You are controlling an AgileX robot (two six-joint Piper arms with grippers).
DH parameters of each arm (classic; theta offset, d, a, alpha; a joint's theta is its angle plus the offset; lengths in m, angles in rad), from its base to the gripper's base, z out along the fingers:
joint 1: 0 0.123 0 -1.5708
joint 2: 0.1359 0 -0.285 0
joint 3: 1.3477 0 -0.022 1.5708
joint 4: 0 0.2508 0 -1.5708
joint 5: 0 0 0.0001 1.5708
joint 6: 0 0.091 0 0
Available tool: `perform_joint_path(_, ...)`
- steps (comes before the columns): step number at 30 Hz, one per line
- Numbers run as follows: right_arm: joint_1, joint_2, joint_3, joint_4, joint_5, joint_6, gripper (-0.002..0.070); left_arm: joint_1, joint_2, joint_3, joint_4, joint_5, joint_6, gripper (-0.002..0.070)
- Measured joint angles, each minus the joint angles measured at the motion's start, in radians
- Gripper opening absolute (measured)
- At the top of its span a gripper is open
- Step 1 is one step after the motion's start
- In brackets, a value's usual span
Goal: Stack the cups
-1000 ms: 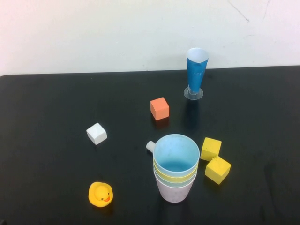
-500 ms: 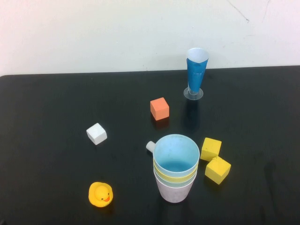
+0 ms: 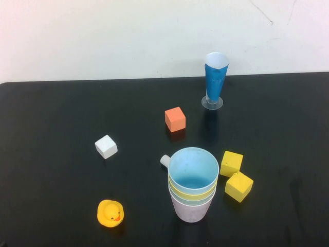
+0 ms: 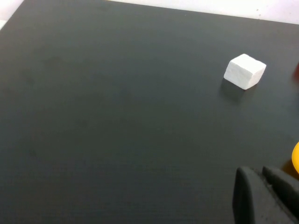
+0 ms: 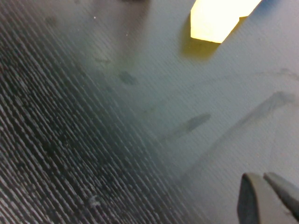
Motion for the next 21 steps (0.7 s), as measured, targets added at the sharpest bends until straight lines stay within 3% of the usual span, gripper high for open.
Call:
perform_joint_path(11,-0.014,-0.03,0.0,0.003,0.0,0.0,0.0,0.0,0.0,0.0,0.0,0.0,0.0,0.0001)
perform_joint_path(21,-0.416,-0.332,0.074,0.037,-0.042,0.0,0.0,0.0,0.0,0.0,0.0,0.0,0.0,0.0001)
